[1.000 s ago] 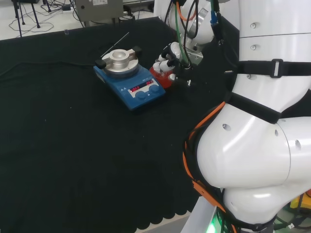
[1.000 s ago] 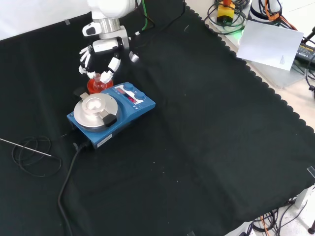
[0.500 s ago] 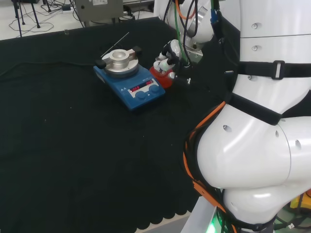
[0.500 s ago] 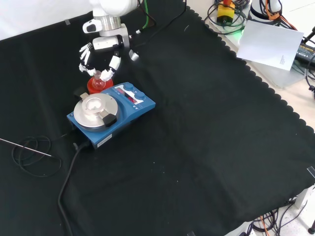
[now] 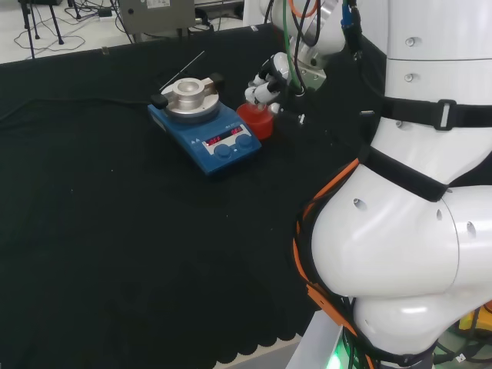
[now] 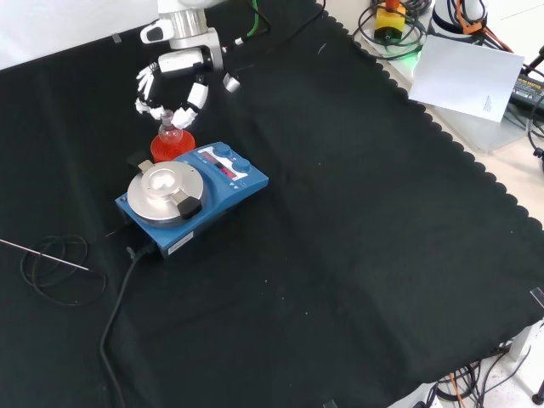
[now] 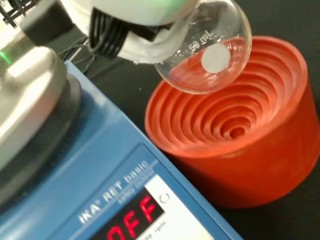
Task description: Pick up the round-bottom flask.
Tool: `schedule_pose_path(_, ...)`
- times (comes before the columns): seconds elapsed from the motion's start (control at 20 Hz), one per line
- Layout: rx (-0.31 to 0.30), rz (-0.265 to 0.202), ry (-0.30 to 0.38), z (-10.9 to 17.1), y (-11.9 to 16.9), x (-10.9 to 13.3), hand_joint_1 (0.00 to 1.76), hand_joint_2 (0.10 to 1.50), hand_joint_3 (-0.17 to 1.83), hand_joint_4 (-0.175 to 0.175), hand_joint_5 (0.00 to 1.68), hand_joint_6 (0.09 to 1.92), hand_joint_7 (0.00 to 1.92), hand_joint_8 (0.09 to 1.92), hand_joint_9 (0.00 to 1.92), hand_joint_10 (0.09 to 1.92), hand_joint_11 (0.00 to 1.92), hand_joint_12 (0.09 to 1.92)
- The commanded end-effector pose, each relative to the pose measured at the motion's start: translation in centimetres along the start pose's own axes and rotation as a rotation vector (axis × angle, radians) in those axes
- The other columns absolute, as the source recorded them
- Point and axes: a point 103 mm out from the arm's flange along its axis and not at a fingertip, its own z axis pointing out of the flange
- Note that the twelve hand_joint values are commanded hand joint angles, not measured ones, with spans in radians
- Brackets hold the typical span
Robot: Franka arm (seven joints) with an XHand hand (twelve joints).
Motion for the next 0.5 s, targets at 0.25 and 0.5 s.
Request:
schedule_pose_path(0.25, -0.018, 0.003, 0.016, -2.6, -1.8, 1.4, 1.12, 0.65, 0.77, 0.086, 1.16, 0.92, 0.71, 0.56, 0.81, 0.53, 0.37, 1.29)
schedule_pose_path(0.5, -0.024, -0.009, 0.017, -3.5, -2.2, 2.6, 1.12, 0.65, 0.77, 0.082, 1.16, 0.92, 0.71, 0.56, 0.81, 0.53, 0.37, 1.29)
